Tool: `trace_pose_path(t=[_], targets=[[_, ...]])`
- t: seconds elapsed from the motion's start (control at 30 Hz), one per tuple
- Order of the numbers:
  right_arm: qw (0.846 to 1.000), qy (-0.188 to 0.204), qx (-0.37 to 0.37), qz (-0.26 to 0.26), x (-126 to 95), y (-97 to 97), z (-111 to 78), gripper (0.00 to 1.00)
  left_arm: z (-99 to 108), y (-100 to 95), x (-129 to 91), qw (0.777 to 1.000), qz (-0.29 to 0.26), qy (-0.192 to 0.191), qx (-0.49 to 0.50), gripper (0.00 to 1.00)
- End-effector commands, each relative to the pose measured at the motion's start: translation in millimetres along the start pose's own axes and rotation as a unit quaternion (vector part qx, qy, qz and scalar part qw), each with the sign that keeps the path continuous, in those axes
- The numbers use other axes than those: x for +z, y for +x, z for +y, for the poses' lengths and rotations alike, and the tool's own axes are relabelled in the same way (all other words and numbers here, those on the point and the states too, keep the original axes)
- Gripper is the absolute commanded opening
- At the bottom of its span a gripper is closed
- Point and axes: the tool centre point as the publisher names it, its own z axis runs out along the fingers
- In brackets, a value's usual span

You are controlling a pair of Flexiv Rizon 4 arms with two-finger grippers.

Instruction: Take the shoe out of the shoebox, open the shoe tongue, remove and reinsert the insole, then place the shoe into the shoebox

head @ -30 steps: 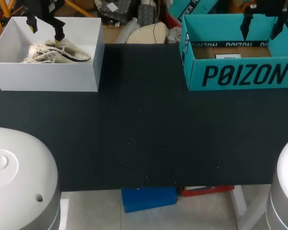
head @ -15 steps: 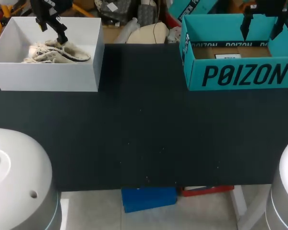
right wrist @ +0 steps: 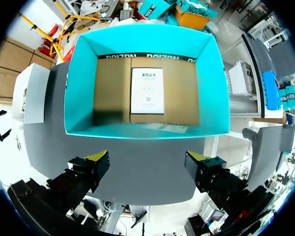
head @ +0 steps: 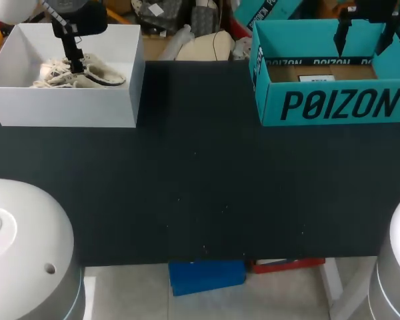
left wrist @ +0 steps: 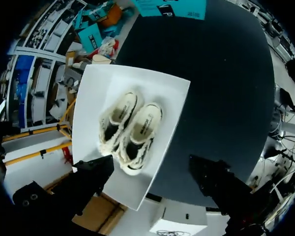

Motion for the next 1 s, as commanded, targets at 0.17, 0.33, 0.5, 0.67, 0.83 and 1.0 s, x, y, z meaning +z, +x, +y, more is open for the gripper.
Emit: trace_pose_path(t=[0.17,0.33,0.5,0.67,0.83,1.0], targets=[[1.000,0.000,0.000,0.000,0,0.0,-0.2,1.00,9,-17.4,20,0.994,0.087,0.032,0.050,0.32],[1.000,0.000,0.000,0.000,0,0.0,-0.2,1.00,18,-31.4,32,0.995,0.070,-0.001,0.065,0.31],[1.000,0.000,0.000,0.000,0,0.0,-0.2,1.00,28,-43.9,58,0.995,0.065,-0.025,0.071,0.21],[1.000,0.000,0.000,0.000,0,0.0,-0.2,1.00,38,-57.3,84,0.995,0.065,-0.044,0.058,0.23],[1.000,0.000,0.000,0.000,0,0.0,-0.2,1.00,45,-63.6,103,0.995,0.073,-0.048,0.046,0.29],[1.000,0.000,0.000,0.000,0,0.0,-0.2,1.00,47,-68.6,118,0.995,0.083,-0.047,0.040,0.33]])
